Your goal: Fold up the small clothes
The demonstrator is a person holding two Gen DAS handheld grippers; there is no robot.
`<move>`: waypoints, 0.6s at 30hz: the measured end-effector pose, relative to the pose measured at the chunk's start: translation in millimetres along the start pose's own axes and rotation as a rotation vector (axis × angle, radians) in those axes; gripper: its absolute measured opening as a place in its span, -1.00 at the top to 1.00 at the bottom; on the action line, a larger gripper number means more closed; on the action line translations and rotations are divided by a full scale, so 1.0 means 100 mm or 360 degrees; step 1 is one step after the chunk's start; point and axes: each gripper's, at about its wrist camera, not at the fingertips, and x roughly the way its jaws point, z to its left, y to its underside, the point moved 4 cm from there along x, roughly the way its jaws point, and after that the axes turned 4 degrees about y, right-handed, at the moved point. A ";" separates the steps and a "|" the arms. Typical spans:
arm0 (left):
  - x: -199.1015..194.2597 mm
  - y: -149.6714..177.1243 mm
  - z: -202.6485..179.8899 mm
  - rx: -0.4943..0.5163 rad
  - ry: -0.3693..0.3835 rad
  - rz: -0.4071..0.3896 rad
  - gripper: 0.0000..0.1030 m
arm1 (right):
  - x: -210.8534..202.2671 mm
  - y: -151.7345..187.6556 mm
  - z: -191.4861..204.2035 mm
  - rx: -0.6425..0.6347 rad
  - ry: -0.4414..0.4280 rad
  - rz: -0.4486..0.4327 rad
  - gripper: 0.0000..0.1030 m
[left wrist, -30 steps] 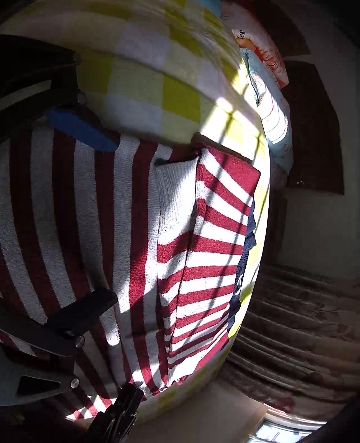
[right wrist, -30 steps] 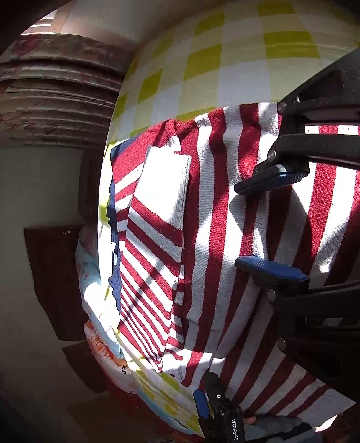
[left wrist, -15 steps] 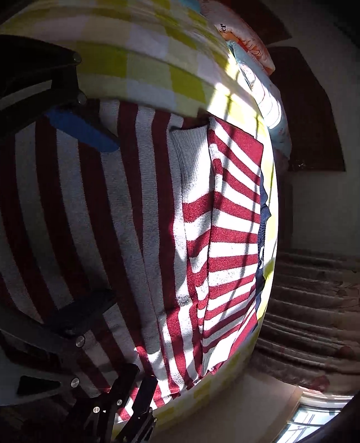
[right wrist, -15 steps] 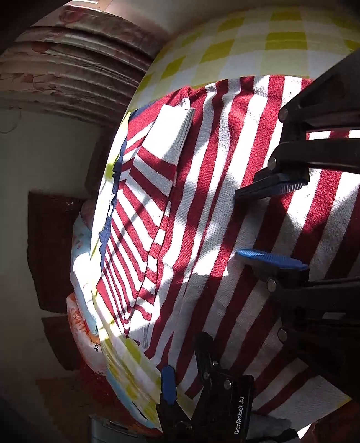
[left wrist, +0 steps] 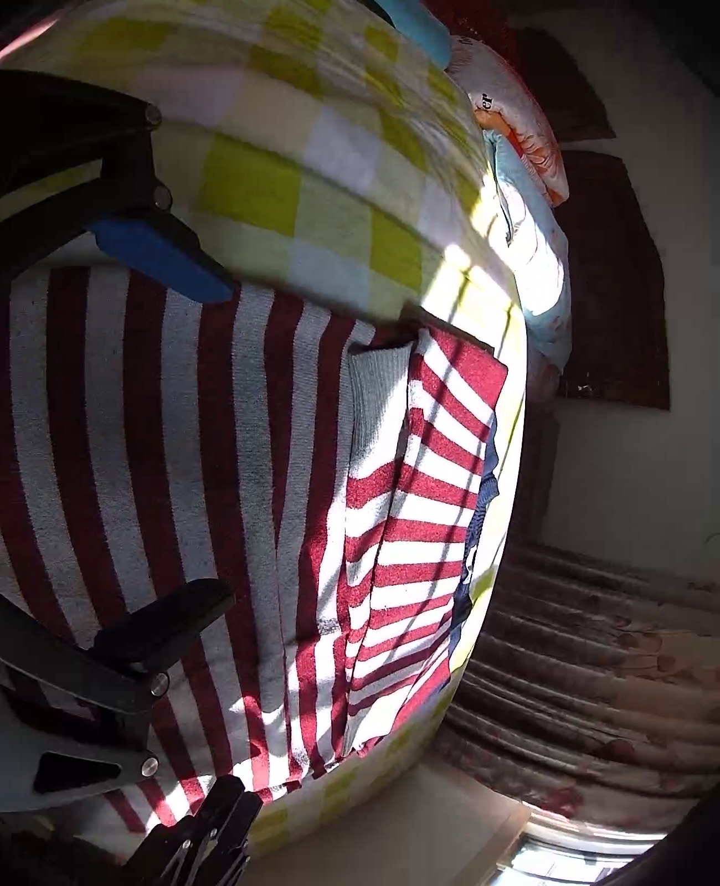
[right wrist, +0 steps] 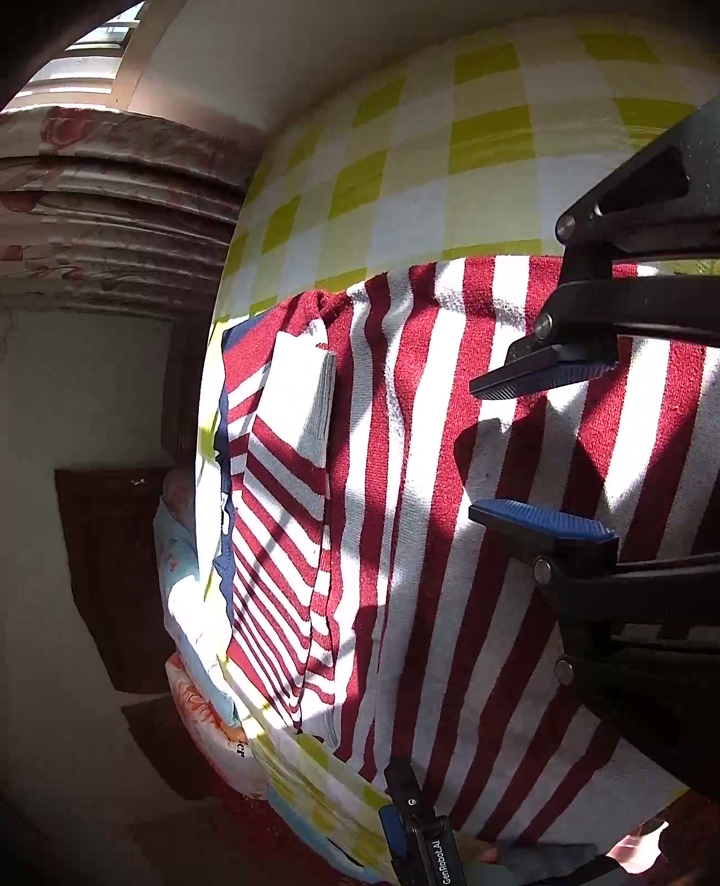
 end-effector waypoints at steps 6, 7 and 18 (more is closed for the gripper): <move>0.19 0.16 -0.34 0.0203 0.0086 0.0146 -1.00 | 0.11 0.10 0.57 -0.0310 -0.0057 0.0084 0.27; 0.20 0.15 -0.33 0.0186 0.0106 0.0164 -1.00 | 0.14 0.12 0.54 -0.0295 -0.0075 0.0073 0.25; 0.08 0.20 0.20 0.0055 -0.0220 0.0178 -1.00 | 0.01 0.30 -0.39 0.0033 0.0055 0.0083 0.21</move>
